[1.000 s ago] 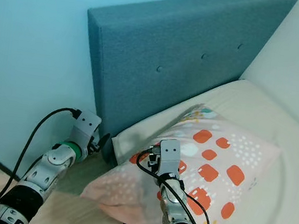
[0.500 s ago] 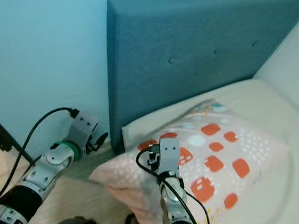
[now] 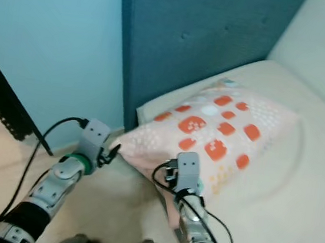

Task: Clean up the room

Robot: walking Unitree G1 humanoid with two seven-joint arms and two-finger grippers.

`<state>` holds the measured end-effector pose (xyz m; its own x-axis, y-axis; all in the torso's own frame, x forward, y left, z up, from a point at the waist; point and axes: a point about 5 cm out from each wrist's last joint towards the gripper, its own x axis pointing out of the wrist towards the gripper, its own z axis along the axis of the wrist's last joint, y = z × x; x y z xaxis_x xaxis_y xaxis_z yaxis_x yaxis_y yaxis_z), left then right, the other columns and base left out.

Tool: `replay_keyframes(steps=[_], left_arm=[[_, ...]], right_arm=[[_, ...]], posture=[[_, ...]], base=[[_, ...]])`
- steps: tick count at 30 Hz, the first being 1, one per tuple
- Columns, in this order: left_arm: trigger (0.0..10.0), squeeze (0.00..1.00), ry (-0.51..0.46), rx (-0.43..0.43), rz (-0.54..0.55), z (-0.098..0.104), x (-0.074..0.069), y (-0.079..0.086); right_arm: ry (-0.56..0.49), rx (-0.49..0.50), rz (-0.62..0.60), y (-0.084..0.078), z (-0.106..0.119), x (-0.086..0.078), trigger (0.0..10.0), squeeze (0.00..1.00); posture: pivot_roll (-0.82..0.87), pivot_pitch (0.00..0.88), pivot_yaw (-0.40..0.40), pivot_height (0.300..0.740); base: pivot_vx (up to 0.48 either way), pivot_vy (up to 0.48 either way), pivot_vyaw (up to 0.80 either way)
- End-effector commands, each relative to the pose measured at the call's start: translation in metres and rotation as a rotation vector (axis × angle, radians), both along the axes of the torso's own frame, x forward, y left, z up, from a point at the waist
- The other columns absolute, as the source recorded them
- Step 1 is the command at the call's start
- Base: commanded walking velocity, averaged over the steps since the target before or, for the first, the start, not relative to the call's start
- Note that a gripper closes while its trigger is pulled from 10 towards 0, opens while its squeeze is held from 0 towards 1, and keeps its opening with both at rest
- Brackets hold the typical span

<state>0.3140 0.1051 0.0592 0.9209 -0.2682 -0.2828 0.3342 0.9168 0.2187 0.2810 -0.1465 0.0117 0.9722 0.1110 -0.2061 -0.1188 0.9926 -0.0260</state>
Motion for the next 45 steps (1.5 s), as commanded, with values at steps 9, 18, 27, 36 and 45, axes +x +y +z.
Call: replay_keyframes(steps=[9, 18, 27, 36, 45], left_arm=[[10.0, 0.00, 0.025, 0.011, 0.016, -0.0071, -0.0042, 0.0075], [10.0, 0.00, 0.014, -0.006, 0.021, -0.0041, -0.0027, 0.0055], [10.0, 0.00, -0.020, 0.004, 0.028, -0.0001, -0.0001, 0.0058], [10.0, 0.00, -0.024, 0.017, 0.038, -0.0001, 0.0005, 0.0071], [10.0, 0.00, -0.033, 0.036, 0.058, -0.0005, 0.0015, 0.0097]], right_arm=[[0.023, 0.014, 0.007, 0.0060, -0.0054, -0.0045, 10.0, 0.00], [0.022, 0.018, 0.008, 0.0065, -0.0050, -0.0041, 10.0, 0.00], [0.012, 0.024, 0.020, 0.0087, -0.0035, -0.0034, 10.0, 0.00], [0.008, 0.032, 0.023, 0.0093, -0.0029, -0.0031, 10.0, 0.00], [0.009, 0.032, 0.030, 0.0098, -0.0029, -0.0031, 10.0, 0.00]], posture=[[-0.03, 0.025, 0.014, 0.740], [-0.03, 0.023, 0.013, 0.740], [-0.03, 0.021, 0.014, 0.740], [-0.03, 0.021, 0.014, 0.740], [-0.03, 0.020, 0.015, 0.740]], base=[[-0.409, 0.000, 0.00], [0.000, 0.000, 0.00], [0.000, 0.000, 0.00], [0.000, 0.000, 0.00], [0.226, 0.000, 0.00]])
